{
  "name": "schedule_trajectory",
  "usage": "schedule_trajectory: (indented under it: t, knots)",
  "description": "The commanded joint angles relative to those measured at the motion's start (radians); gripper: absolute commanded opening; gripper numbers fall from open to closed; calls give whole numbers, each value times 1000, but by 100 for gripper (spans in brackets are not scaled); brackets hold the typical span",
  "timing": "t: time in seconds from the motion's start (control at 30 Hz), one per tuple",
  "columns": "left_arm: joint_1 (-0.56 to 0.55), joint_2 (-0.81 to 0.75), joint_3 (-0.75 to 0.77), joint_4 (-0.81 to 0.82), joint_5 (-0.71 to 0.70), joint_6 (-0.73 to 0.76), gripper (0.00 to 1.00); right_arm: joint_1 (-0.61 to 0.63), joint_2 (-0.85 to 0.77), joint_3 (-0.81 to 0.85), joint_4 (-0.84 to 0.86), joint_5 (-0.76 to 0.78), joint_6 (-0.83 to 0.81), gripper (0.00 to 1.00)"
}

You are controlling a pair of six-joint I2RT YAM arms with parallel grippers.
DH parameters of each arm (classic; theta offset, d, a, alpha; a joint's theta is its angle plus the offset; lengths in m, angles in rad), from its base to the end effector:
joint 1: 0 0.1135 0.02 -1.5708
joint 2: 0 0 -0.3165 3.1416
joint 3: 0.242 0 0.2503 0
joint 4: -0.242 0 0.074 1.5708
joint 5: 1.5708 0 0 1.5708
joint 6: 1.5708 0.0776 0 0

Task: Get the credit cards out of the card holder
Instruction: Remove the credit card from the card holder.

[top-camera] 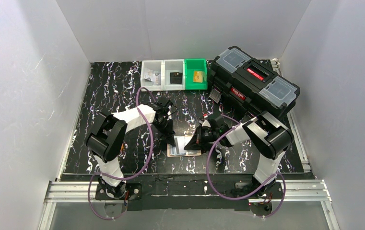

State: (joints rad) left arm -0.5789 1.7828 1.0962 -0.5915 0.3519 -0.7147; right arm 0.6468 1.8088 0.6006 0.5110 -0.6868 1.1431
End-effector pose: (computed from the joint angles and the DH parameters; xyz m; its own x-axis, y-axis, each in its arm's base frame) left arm 0.2825 -0.2166 0.1747 -0.9965 -0.0837 -0.0016 -0.0745 0.8957 -0.4384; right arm 0.2414 0.2439 0.1291 -0.9895 0.1345 0.0525 0.1121 0.4865 0.8664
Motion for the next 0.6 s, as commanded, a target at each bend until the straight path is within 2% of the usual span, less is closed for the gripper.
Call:
schedule_trajectory:
  t: [0.0, 0.37, 0.57]
  knots:
    - [-3, 14, -47, -57, -143, 33, 0, -23, -24, -40, 5, 26, -11, 1]
    - [6, 3, -39, -80, -160, 44, 0, -33, -57, -48, -66, 76, -31, 1]
    - [7, 2, -37, -83, -164, 40, 0, -46, -131, -54, -170, 127, -78, 1]
